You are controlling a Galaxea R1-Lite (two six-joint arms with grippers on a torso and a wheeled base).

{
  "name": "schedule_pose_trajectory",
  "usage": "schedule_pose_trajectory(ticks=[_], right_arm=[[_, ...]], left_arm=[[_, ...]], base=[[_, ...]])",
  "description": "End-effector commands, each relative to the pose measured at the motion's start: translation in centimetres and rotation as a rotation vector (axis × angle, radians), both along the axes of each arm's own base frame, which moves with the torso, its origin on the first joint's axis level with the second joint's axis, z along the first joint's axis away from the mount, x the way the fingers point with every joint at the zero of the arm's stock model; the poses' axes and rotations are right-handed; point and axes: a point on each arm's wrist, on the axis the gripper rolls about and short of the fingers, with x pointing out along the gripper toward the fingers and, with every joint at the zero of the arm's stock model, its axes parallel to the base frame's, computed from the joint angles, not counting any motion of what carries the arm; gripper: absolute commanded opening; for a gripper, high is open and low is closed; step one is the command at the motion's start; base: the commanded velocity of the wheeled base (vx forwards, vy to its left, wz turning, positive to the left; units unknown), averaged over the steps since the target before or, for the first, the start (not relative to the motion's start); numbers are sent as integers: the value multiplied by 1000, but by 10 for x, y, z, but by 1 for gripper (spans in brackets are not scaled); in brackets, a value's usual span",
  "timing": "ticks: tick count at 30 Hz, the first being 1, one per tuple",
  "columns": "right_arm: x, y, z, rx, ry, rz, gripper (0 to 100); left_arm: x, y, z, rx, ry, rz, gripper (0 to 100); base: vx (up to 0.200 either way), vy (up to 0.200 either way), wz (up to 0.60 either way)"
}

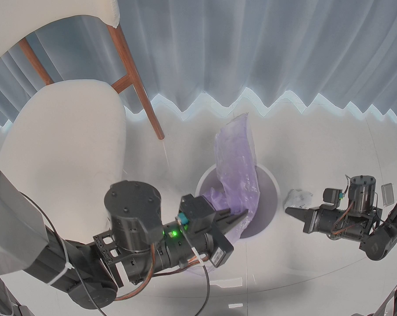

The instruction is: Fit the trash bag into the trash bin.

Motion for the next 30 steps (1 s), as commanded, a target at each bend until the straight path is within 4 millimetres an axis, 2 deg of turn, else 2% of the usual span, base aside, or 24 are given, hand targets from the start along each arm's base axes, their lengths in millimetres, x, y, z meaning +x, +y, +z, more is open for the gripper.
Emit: schedule_pose_trajectory(ticks=[1, 7, 12, 14, 16, 17, 20, 21, 24, 26, 30], right_arm=[[38, -26, 1, -13, -142, -94, 0], [87, -26, -4, -28, -301, -90, 0], [120, -25, -9, -76, -387, -73, 0], [136, -21, -11, -115, -439, -53, 0], [142, -17, -9, -130, -459, -40, 0], [146, -8, -6, -139, -474, -14, 0], [146, 7, -2, -134, -473, 25, 0], [142, 24, 2, -123, -482, 66, 0], [137, 41, 2, -113, -482, 110, 0], [125, 60, -2, -105, -463, 163, 0], [100, 69, -19, -137, -402, 219, 0]], left_arm=[[-21, -7, -17, 56, 43, -64, 0], [-36, 7, -24, 114, 49, -90, 0], [-41, 16, -25, 125, 59, -84, 0], [-41, 17, -24, 121, 58, -82, 0], [-40, 17, -24, 121, 58, -81, 0], [-40, 18, -24, 122, 58, -78, 0], [-40, 18, -24, 122, 58, -75, 0], [-39, 18, -23, 121, 57, -73, 0], [-39, 18, -23, 119, 57, -67, 0], [-34, 23, -22, 116, 56, -37, 0], [-20, 36, -22, 120, 58, 34, 0]], base=[[0, 0, 0], [0, 0, 0], [0, 0, 0], [0, 0, 0], [0, 0, 0], [0, 0, 0], [0, 0, 0], [0, 0, 0], [0, 0, 0], [0, 0, 0], [0, 0, 0]])
